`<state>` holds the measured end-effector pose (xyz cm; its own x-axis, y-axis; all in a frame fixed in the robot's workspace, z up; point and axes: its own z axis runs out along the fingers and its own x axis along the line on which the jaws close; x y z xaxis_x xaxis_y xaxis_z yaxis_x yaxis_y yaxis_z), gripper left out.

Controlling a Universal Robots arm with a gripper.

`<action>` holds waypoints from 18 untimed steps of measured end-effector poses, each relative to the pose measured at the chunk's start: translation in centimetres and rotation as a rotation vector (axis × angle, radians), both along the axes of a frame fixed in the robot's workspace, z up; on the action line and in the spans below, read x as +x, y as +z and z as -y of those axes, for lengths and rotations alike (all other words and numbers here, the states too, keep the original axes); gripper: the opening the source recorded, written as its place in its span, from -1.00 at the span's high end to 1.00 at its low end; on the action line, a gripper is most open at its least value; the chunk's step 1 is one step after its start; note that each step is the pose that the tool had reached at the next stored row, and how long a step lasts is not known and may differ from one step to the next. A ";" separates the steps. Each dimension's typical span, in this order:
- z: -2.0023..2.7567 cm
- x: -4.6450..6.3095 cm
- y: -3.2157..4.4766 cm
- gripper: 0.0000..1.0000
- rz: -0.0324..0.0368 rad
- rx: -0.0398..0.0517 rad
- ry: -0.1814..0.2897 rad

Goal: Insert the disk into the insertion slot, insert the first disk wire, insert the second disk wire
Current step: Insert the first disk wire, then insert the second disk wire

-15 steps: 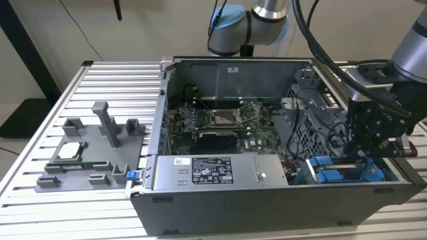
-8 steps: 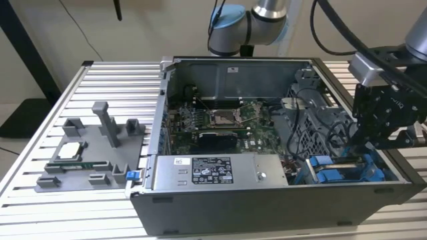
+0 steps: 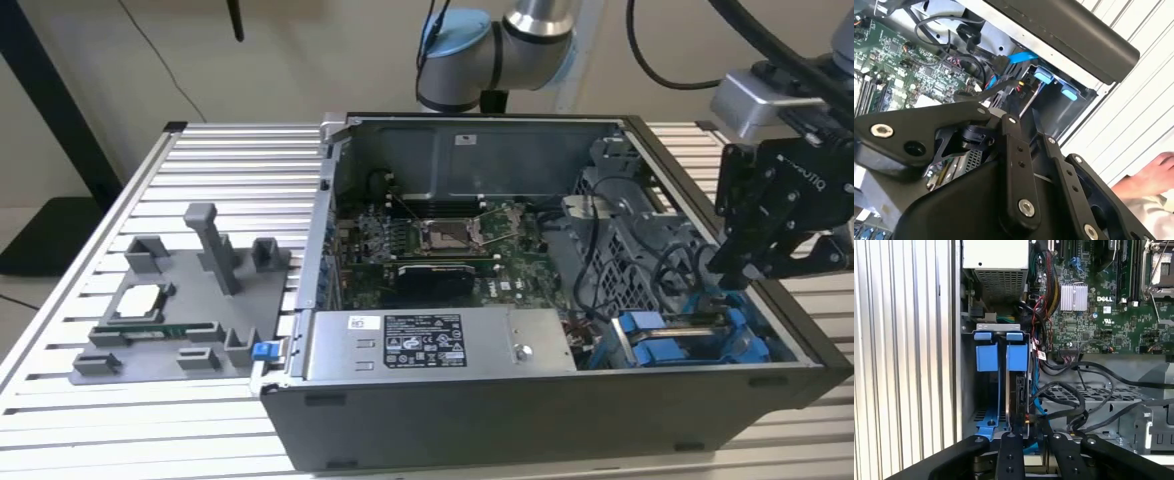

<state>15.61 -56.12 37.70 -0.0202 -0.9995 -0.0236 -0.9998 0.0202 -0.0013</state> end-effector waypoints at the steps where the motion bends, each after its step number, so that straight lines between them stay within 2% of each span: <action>1: 0.00 0.1 0.01 -1.00 0.0001 -0.0001 0.000; 6: -0.14 1.9 0.01 -1.00 -0.0013 -0.0001 0.000; 7: -0.36 2.1 0.01 -1.00 -0.0013 -0.0001 0.000; 12: -2.38 2.2 0.00 -1.00 -0.0013 -0.0006 0.000; 13: -2.52 2.3 0.08 -1.00 -0.0018 -0.0011 0.000; 16: -2.53 2.3 0.80 -1.00 -0.0079 -0.0010 0.000; 18: -2.53 2.4 0.82 -1.00 -0.0081 -0.0004 0.000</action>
